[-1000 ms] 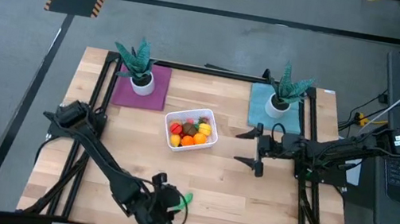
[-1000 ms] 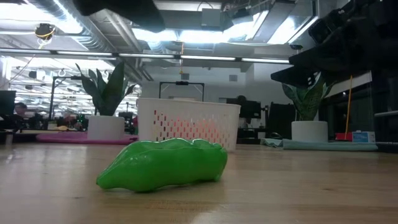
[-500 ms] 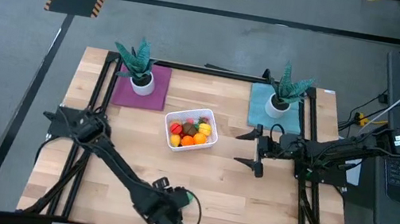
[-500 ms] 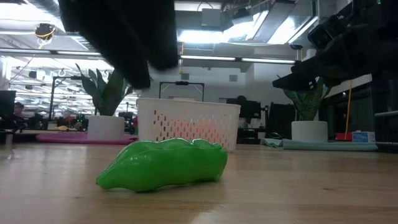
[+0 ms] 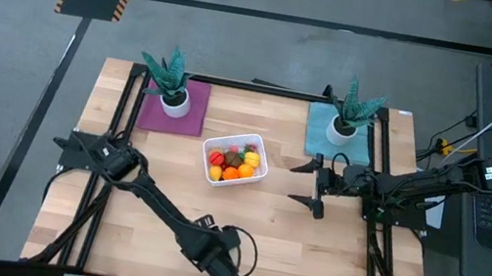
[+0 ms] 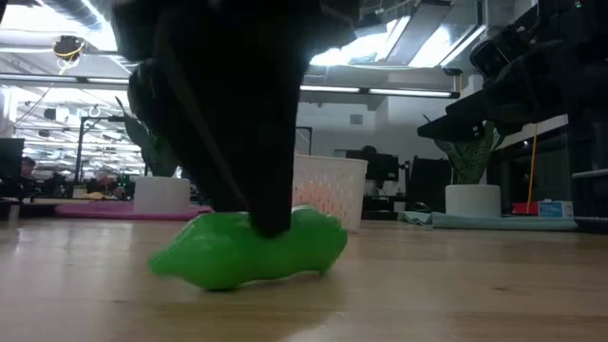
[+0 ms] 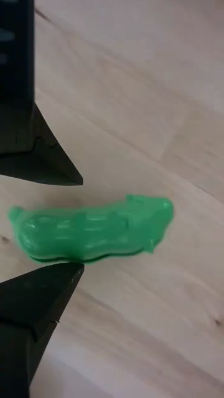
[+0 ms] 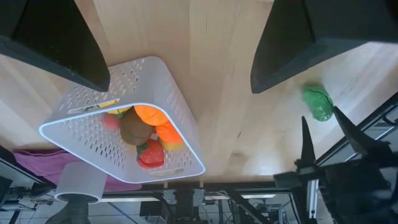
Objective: Pick and placing Produce into tupperware
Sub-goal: Put the green pea into the white bin
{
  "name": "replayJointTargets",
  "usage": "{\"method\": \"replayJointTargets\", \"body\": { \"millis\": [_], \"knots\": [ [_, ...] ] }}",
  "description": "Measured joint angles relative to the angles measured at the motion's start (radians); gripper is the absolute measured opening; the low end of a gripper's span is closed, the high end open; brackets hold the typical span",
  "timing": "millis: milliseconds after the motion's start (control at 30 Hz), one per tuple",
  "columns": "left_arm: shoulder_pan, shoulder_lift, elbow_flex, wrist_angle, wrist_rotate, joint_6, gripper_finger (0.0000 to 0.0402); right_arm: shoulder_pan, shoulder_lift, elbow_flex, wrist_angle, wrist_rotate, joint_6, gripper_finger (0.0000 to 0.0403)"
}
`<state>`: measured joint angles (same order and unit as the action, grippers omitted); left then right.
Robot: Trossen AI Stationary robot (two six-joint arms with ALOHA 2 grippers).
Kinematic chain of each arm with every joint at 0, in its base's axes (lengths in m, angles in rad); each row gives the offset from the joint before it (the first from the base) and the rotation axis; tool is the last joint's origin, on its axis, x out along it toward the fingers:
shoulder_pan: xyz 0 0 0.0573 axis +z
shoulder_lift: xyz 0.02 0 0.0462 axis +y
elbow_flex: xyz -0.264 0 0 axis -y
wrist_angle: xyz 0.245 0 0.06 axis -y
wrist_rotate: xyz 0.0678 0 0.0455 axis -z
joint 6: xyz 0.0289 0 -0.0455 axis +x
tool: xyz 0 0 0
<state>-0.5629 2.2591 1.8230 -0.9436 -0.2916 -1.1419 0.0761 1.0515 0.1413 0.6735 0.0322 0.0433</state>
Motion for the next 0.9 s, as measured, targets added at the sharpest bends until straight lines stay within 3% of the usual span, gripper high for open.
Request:
{"method": "replayJointTargets", "body": {
  "millis": [500,900],
  "knots": [
    [0.005,0.026,-0.001,0.031,0.037,0.001,0.0204,0.000,0.000,0.000,-0.007,0.000,0.000,0.0388],
    [0.025,0.015,-0.076,0.108,0.076,-0.003,0.0204,0.000,0.000,0.000,-0.007,0.000,0.001,0.0388]
  ]
}}
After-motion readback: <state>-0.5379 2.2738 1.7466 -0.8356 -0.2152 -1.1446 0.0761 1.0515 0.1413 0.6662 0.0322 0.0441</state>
